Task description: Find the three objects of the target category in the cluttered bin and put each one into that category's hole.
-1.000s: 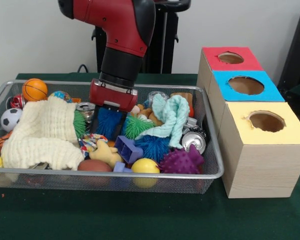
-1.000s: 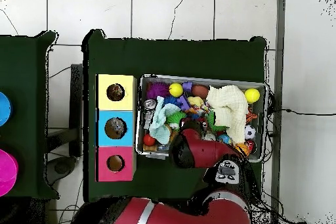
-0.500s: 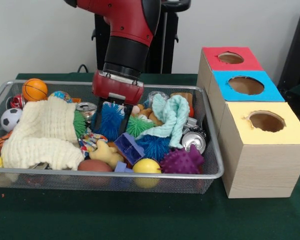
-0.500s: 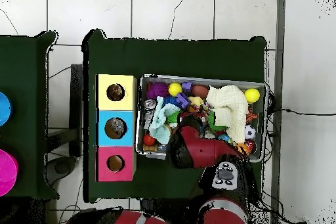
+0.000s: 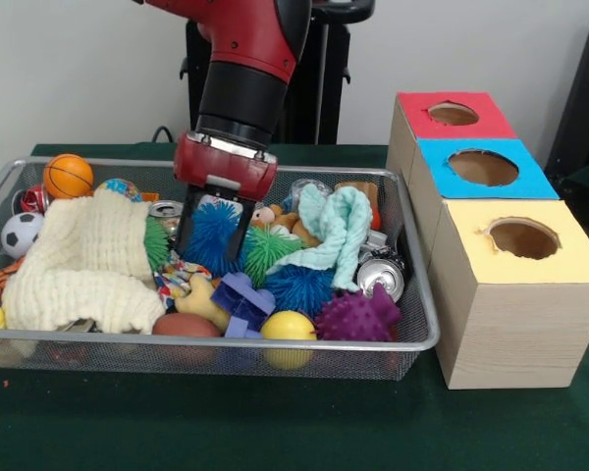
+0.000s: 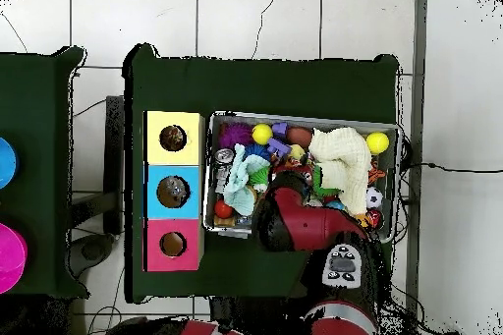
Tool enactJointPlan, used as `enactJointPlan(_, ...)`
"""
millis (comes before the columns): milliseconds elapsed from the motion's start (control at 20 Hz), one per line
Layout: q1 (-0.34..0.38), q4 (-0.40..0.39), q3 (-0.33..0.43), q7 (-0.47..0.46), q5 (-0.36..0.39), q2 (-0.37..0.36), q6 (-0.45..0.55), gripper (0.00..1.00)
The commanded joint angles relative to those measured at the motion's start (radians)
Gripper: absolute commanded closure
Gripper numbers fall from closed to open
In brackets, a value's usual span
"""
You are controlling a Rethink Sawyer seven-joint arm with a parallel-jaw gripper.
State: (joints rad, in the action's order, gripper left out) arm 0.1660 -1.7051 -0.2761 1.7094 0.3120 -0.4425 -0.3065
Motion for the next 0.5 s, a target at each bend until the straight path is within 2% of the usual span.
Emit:
enactJointPlan(50,0.062,0.082,0.092,0.093,0.051,0.124,0.017,0.0)
enactJointPlan(200,0.067,0.101,0.088,0.093,0.047,0.161,-0.009,0.0)
enactJointPlan(500,0.076,0.117,0.096,0.092,0.05,0.183,-0.01,0.0)
